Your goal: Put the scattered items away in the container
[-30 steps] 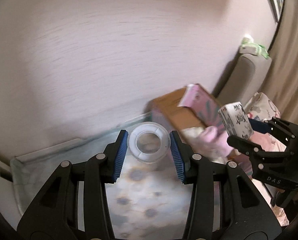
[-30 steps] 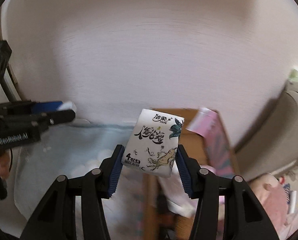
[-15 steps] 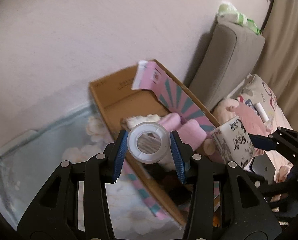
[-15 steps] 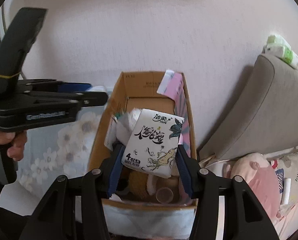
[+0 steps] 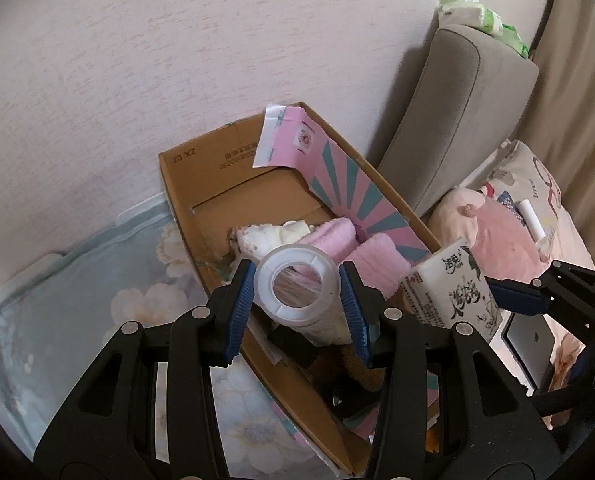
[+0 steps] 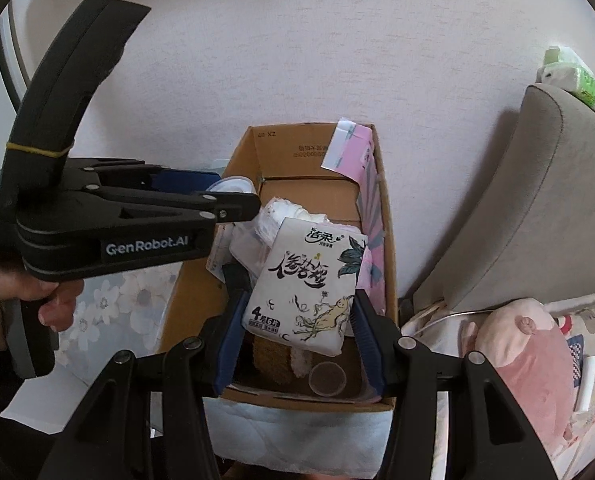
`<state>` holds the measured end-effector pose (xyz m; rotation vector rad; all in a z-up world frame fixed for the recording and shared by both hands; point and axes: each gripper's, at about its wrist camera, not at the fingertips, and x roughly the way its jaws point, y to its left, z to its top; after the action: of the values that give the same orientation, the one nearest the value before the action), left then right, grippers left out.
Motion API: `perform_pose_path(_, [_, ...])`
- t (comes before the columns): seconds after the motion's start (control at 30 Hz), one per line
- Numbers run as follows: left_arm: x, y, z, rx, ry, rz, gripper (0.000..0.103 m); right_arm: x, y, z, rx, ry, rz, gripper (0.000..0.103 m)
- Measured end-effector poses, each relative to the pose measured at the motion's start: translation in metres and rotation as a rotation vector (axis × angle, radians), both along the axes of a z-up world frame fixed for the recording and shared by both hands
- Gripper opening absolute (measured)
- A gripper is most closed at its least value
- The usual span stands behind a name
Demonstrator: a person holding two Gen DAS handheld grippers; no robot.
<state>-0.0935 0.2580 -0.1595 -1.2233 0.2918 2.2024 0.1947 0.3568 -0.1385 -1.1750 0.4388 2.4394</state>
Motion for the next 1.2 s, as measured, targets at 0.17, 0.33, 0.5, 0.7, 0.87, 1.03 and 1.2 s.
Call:
perform_pose_path(0.17, [-0.011, 0.000, 0.001, -0.001, -0.040, 0.013, 0.082, -0.010, 0.008, -0.004, -0.047, -0.007, -0.020, 0.050])
perform_pose_path(0.33, [-0.016, -0.003, 0.008, -0.011, -0.022, 0.025, 0.103, -0.012, 0.018, -0.009, -0.089, -0.027, -0.061, 0.076])
perform_pose_path(0.5, [-0.016, -0.010, 0.015, -0.006, -0.033, 0.031, 0.103, -0.010, 0.015, -0.005, -0.077, -0.062, -0.062, 0.092])
perform_pose_path(0.7, [-0.012, -0.016, 0.027, -0.003, 0.001, 0.019, 0.103, -0.014, 0.002, 0.000, -0.054, -0.075, -0.069, 0.102])
perform_pose_path(0.87, [-0.012, -0.020, 0.032, 0.006, 0.013, 0.010, 0.103, -0.020, -0.002, 0.003, -0.033, -0.083, -0.072, 0.102])
perform_pose_path(1.03, [-0.013, -0.024, 0.033, 0.015, 0.009, 0.011, 0.103, -0.024, -0.002, 0.005, -0.024, -0.082, -0.081, 0.102])
perform_pose_path(1.2, [-0.016, -0.027, 0.031, 0.021, -0.002, 0.007, 0.103, -0.030, -0.006, 0.007, 0.003, -0.099, -0.074, 0.102])
